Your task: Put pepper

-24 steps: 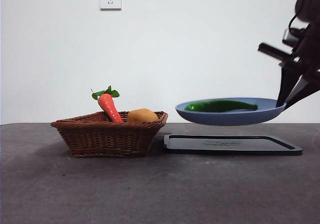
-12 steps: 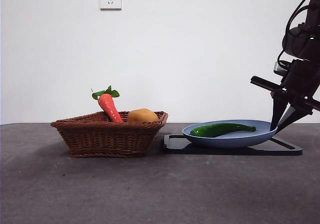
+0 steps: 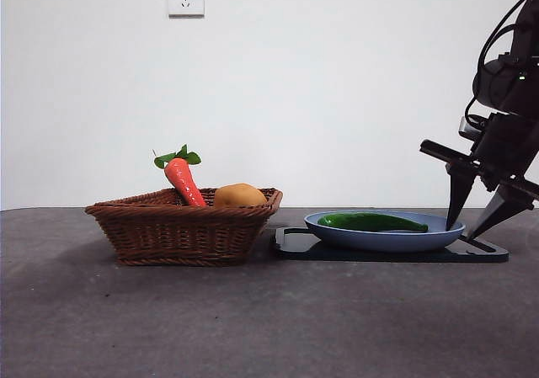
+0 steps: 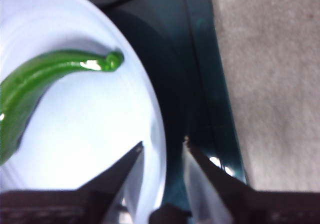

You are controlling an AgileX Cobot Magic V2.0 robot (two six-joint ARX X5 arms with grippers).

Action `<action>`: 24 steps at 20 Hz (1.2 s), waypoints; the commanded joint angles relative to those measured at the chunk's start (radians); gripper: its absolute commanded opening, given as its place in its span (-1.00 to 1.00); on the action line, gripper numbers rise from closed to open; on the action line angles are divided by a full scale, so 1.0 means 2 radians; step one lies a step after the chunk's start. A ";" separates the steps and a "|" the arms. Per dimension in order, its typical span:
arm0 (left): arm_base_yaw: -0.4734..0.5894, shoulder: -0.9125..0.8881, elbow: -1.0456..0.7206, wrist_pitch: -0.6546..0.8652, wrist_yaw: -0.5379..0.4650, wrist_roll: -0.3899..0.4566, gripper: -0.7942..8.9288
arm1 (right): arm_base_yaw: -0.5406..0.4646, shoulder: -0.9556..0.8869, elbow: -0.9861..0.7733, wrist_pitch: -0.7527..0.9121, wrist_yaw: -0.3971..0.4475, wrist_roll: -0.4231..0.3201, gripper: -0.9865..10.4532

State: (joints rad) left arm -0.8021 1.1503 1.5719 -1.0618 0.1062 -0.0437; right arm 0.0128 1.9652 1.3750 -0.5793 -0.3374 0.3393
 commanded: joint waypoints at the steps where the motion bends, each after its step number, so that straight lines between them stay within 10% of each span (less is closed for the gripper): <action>1: -0.004 0.003 0.010 0.002 -0.001 0.005 -0.30 | 0.000 -0.022 0.010 -0.005 0.002 -0.018 -0.53; 11: -0.004 0.003 0.010 0.002 -0.027 0.023 -0.31 | 0.035 -0.303 0.010 -0.218 -0.002 -0.134 -0.53; 21: -0.004 0.003 0.010 -0.003 -0.027 0.024 -0.33 | 0.136 -0.517 0.010 -0.363 -0.002 -0.140 -0.56; 24: -0.004 0.003 0.010 -0.005 -0.027 0.024 -0.65 | 0.136 -0.531 0.010 -0.380 -0.002 -0.148 -0.77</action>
State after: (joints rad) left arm -0.8021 1.1500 1.5719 -1.0737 0.0547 -0.0071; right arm 0.2813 0.8940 1.3754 -1.3457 -0.3405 0.0559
